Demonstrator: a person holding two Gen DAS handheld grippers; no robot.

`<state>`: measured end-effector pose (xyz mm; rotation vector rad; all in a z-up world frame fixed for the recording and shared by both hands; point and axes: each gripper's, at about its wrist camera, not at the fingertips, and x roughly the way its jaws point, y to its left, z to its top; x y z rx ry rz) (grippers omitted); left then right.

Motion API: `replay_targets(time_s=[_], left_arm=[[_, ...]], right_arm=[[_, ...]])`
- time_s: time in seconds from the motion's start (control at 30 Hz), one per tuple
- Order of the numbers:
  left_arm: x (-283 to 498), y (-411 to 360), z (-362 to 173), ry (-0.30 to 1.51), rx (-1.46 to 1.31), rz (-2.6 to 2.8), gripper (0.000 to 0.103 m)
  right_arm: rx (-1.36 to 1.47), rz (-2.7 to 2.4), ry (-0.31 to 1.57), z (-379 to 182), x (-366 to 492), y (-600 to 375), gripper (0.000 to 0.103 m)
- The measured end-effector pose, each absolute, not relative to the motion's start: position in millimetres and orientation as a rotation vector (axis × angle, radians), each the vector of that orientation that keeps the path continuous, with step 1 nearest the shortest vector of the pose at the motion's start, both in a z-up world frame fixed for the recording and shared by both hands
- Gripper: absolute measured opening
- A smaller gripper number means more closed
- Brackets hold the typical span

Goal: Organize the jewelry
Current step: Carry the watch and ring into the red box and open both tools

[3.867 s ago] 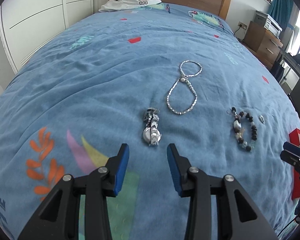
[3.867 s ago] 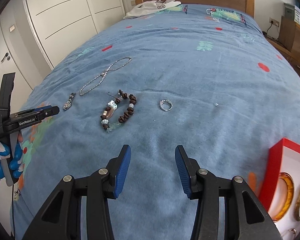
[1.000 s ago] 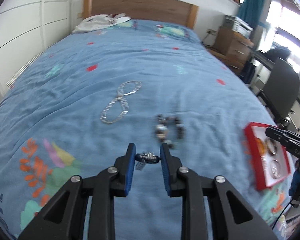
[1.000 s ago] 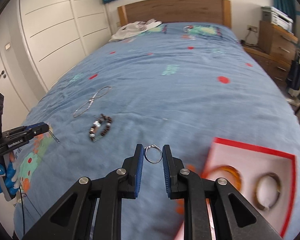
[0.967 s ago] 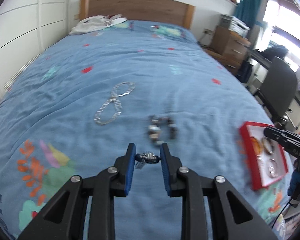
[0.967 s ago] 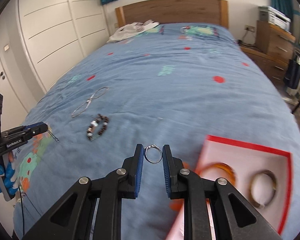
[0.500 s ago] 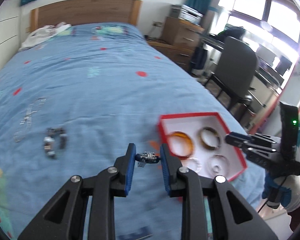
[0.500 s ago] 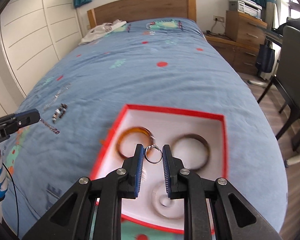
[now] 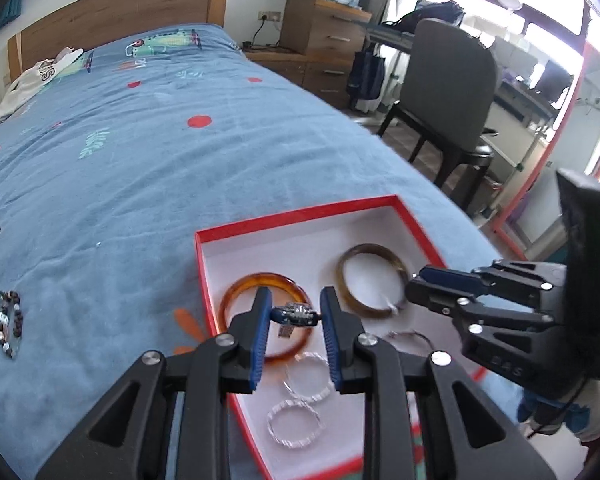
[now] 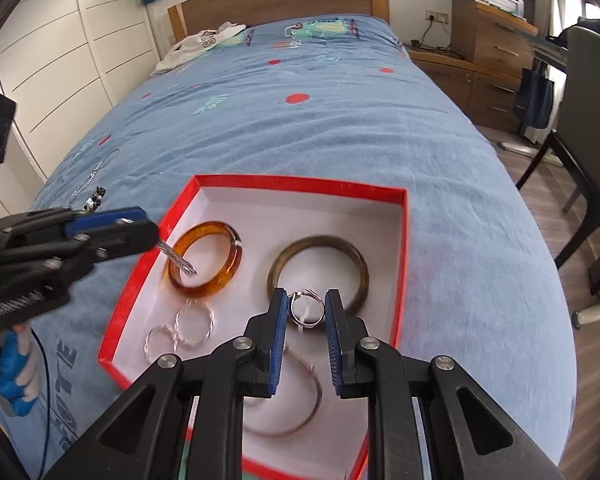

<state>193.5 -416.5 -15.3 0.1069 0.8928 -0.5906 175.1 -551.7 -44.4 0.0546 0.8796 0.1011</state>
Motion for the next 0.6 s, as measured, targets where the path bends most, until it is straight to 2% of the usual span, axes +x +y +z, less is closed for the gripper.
replay_targets(time_s=[0.3,0.6], left_arm=[[224.3,-424.6,-54.5,0.958,0.160,-0.539,0.023],[227.7,-434.6,-73.8,0.988,0.193,-0.532,0.024]], right_arm=[[0.001,0.189,0.962,-63.9,218.1,-550.8,0.019],[-0.131,0.200,1.007,-75.7,225.5,-548.1,0.019]])
